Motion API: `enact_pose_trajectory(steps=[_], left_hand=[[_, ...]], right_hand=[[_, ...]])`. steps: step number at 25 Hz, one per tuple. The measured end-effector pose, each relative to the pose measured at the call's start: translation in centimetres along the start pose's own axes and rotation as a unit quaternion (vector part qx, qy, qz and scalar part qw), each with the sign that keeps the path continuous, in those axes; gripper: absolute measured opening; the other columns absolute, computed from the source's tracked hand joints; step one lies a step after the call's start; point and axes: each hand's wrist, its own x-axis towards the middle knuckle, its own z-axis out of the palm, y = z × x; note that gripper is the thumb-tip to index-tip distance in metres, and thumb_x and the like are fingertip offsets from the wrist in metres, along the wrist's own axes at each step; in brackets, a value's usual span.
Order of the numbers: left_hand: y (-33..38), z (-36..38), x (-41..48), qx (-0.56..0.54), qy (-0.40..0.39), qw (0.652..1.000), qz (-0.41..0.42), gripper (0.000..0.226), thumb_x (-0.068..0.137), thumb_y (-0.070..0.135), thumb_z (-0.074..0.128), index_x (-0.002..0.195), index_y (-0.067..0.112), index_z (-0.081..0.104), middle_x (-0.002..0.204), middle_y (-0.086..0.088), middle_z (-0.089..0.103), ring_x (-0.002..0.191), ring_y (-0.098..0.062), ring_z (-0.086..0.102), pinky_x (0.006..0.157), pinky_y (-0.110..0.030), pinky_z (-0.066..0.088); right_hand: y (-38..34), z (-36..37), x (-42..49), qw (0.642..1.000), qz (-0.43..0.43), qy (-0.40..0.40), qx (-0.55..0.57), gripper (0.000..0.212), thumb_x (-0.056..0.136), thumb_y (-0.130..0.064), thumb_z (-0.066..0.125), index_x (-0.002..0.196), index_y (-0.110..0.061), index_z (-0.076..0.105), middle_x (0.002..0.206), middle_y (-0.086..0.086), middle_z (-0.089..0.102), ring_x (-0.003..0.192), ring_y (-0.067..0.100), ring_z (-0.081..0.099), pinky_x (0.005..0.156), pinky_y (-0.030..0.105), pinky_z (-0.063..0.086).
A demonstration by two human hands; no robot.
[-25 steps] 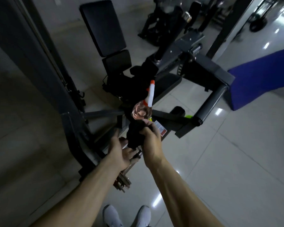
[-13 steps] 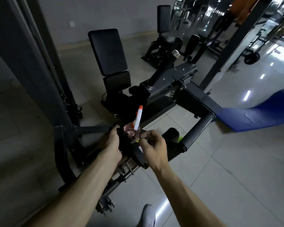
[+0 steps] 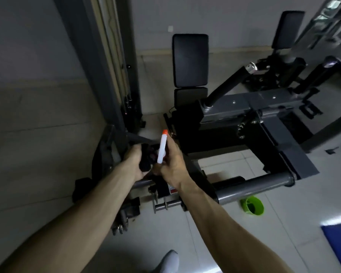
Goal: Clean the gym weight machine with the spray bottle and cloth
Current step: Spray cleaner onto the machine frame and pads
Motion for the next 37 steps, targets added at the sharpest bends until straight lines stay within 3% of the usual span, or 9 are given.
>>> enact_pose_trajectory(steps=[5,8,12,17,21,25,27,31,37], left_hand=[[-2.1,-3.3,-5.2,-0.034,0.014,0.999,0.016,0.031,0.098,0.022,0.049,0.069,0.013,0.056,0.056,-0.003,0.051,0.038,-0.015,0.048,0.035,-0.012,0.035],[-6.0,-7.4,-6.7,-0.09,0.034,0.995,0.008,0.024,0.097,0.026,0.051,0.082,0.013,0.064,0.07,-0.002,0.055,0.053,-0.016,0.049,0.039,-0.014,0.039],[-13.8,-14.3,-6.9,-0.169,0.016,0.985,-0.015,0.026,0.103,0.023,0.037,0.082,0.02,0.051,0.059,0.0,0.047,0.036,-0.009,0.045,0.028,-0.012,0.03],[-25.0,-21.2,-3.1,-0.221,-0.001,0.974,-0.045,0.025,0.099,0.034,0.056,0.092,0.011,0.061,0.083,-0.012,0.056,0.074,-0.024,0.057,0.065,-0.031,0.052],[-33.2,-23.6,6.6,-0.196,-0.01,0.98,-0.017,0.034,0.099,0.036,0.053,0.073,0.014,0.054,0.074,-0.011,0.042,0.065,-0.023,0.045,0.065,-0.033,0.04],[-38.0,-24.2,20.6,-0.148,0.127,0.981,0.007,0.033,0.101,0.039,0.053,0.101,0.008,0.066,0.082,-0.012,0.065,0.059,-0.021,0.058,0.047,-0.025,0.045],[-39.3,-24.9,28.1,-0.162,0.164,0.973,0.025,0.033,0.098,0.04,0.06,0.11,0.01,0.067,0.09,-0.01,0.069,0.069,-0.022,0.064,0.049,-0.027,0.047],[-38.3,-25.9,37.6,-0.209,0.1,0.964,0.126,0.027,0.099,0.037,0.055,0.096,0.014,0.068,0.077,-0.007,0.064,0.063,-0.02,0.059,0.047,-0.023,0.046],[-37.2,-27.2,40.2,-0.212,0.116,0.954,0.176,0.025,0.099,0.034,0.054,0.097,0.013,0.068,0.089,-0.011,0.069,0.066,-0.024,0.06,0.046,-0.023,0.044]], right_hand=[[-0.1,1.3,-5.6,0.998,-0.043,-0.003,-0.039,0.087,0.078,-0.023,0.081,0.15,-0.04,0.035,0.129,-0.008,0.059,0.116,0.015,0.061,0.094,0.042,0.058],[-0.3,2.1,-10.3,0.99,-0.084,-0.006,-0.111,0.068,0.077,-0.03,0.066,0.141,-0.028,0.041,0.105,-0.014,0.057,0.099,0.011,0.059,0.087,0.031,0.053],[4.0,4.5,-16.4,0.978,-0.123,-0.034,-0.166,0.049,0.081,-0.023,0.069,0.123,-0.022,0.045,0.1,-0.009,0.052,0.085,0.011,0.054,0.073,0.024,0.049],[15.0,8.0,-19.5,0.972,-0.052,-0.095,-0.209,0.052,0.092,-0.047,0.06,0.129,-0.011,0.052,0.108,-0.001,0.059,0.084,0.009,0.058,0.071,0.029,0.054],[27.1,11.3,-16.5,0.954,-0.047,-0.129,-0.265,0.041,0.096,-0.045,0.057,0.127,-0.019,0.053,0.101,-0.002,0.065,0.085,0.015,0.063,0.076,0.037,0.059],[38.1,14.9,-10.4,0.933,-0.051,-0.141,-0.329,0.03,0.096,-0.04,0.059,0.118,-0.02,0.056,0.096,0.001,0.067,0.082,0.021,0.066,0.073,0.039,0.059],[43.0,16.9,-7.4,0.929,-0.076,-0.111,-0.345,0.02,0.094,-0.037,0.058,0.104,-0.02,0.056,0.087,0.002,0.066,0.078,0.025,0.065,0.069,0.04,0.057],[48.1,20.9,-1.8,0.936,-0.129,-0.08,-0.318,0.019,0.096,-0.039,0.056,0.094,-0.02,0.055,0.085,0.001,0.063,0.081,0.028,0.063,0.071,0.038,0.052],[49.4,23.3,0.2,0.96,-0.146,-0.037,-0.235,0.021,0.094,-0.036,0.056,0.083,-0.019,0.06,0.08,0.0,0.062,0.076,0.025,0.06,0.069,0.035,0.048]])
